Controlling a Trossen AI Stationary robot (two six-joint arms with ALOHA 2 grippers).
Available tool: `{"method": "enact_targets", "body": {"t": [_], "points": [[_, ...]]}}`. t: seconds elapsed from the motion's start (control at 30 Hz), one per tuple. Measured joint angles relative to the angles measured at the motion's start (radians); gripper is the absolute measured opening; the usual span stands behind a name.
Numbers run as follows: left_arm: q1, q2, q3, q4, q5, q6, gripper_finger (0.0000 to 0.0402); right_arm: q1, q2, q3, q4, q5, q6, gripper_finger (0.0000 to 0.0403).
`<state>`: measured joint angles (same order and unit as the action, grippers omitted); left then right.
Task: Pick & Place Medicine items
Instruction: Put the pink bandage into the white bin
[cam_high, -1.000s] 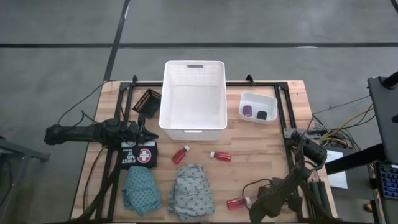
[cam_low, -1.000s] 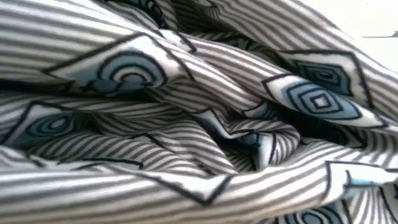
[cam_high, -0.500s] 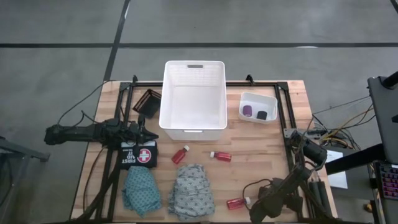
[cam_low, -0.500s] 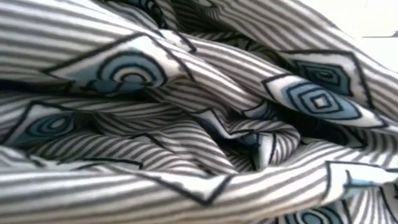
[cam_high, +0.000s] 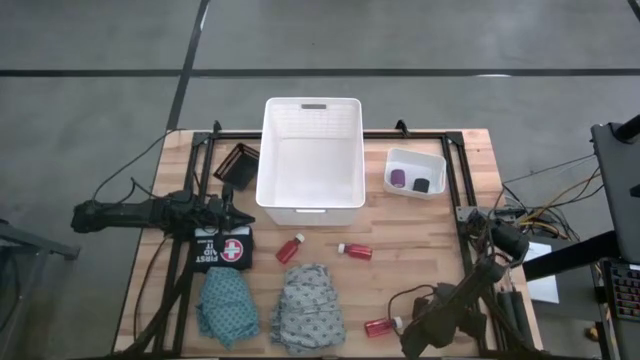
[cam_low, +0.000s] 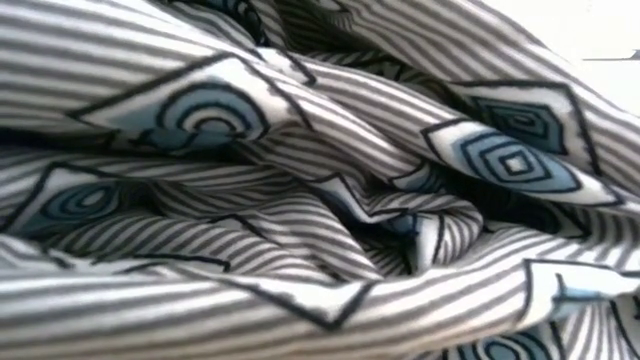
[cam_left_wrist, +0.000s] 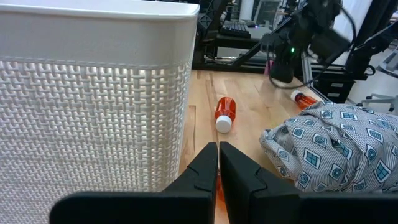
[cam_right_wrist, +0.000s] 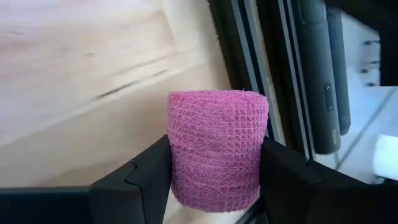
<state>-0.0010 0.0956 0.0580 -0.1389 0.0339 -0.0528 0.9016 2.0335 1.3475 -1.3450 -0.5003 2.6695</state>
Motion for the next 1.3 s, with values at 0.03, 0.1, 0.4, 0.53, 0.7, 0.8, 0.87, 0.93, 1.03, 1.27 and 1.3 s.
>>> {"method": "enact_targets", "body": {"t": [0.03,0.1,0.4,0.53,0.7,0.8,0.87,0.93,1.03,1.27,1.3], "points": [[0.000,0.000,0.000,0.000,0.000,0.000,0.0021,-0.003,-0.011,0.014,-0.021,0.015,-0.003,0.0201],[0.000,0.000,0.000,0.000,0.000,0.000,0.0021,-0.008,-0.032,0.042,-0.071,0.055,-0.004,0.0201],[0.000,0.000,0.000,0.000,0.000,0.000,0.0021,-0.016,-0.153,0.136,-0.165,0.445,-0.010,0.0201],[0.000,0.000,0.000,0.000,0.000,0.000,0.0021,-0.020,-0.192,0.145,-0.200,0.618,-0.032,0.0201],[0.000,0.000,0.000,0.000,0.000,0.000,0.0021,-0.040,-0.239,0.133,-0.226,0.768,-0.061,0.0201],[0.000,0.000,0.000,0.000,0.000,0.000,0.0021,-0.065,-0.277,0.108,-0.226,0.842,-0.086,0.0201],[0.000,0.000,0.000,0.000,0.000,0.000,0.0021,-0.088,-0.305,0.088,-0.227,0.899,-0.109,0.0201],[0.000,0.000,0.000,0.000,0.000,0.000,0.0021,-0.119,-0.330,0.066,-0.225,0.957,-0.158,0.0201],[0.000,0.000,0.000,0.000,0.000,0.000,0.0021,-0.175,-0.382,0.031,-0.226,0.985,-0.268,0.0201],[0.000,0.000,0.000,0.000,0.000,0.000,0.0021,-0.364,-0.524,-0.063,-0.226,1.022,-0.467,0.0201],[0.000,0.000,0.000,0.000,0.000,0.000,0.0021,-0.398,-0.543,-0.071,-0.226,1.035,-0.497,0.0201]]}}
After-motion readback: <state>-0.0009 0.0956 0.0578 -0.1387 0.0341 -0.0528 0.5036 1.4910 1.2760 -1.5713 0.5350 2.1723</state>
